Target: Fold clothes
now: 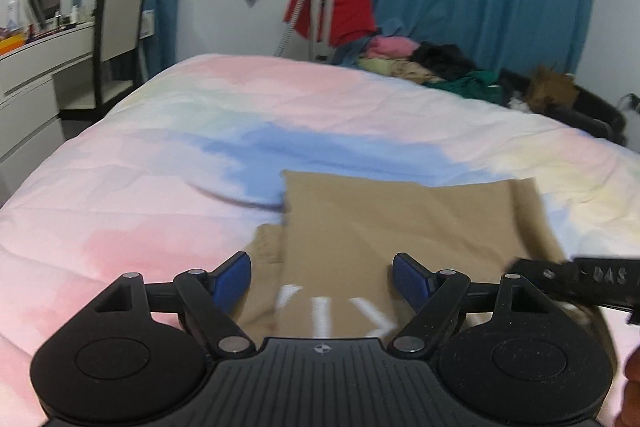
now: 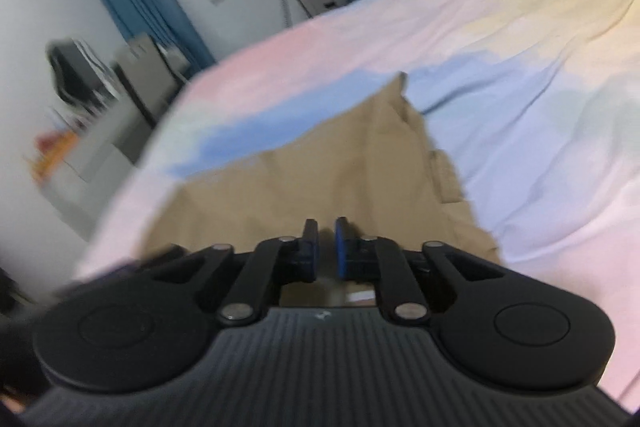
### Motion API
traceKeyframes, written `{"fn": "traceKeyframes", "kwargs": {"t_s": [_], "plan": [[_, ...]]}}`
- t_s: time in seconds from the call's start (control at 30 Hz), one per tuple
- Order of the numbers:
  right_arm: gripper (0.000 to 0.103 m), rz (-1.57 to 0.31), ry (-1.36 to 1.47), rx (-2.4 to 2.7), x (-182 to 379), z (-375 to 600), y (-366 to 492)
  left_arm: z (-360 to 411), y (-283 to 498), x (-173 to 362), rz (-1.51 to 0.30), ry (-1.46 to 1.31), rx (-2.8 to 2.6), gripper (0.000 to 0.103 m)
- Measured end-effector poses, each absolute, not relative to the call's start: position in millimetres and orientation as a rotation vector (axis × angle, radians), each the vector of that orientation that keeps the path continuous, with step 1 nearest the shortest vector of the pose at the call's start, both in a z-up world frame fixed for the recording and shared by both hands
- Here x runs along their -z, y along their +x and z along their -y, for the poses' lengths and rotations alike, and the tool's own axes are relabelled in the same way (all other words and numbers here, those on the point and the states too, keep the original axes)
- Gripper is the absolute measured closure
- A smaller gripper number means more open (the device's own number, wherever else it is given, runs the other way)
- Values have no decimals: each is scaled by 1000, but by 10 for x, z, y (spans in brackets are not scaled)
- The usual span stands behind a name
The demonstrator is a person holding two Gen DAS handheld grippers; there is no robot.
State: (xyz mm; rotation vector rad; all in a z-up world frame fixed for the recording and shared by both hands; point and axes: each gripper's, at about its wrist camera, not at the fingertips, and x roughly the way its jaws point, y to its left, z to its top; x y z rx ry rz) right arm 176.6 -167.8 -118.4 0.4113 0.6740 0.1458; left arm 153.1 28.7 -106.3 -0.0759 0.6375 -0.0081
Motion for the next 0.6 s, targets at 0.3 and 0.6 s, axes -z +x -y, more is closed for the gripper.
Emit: {"fn": "traceKeyframes", "kwargs": {"t_s": [0.3, 0.6], "plan": [[96, -628, 313, 24, 1110, 1854, 1600, -568, 1323, 951, -621, -144, -38, 24], [92, -693, 268, -47, 1267, 1689, 1593, -333, 1278, 1060, -666, -8, -11, 23]]}}
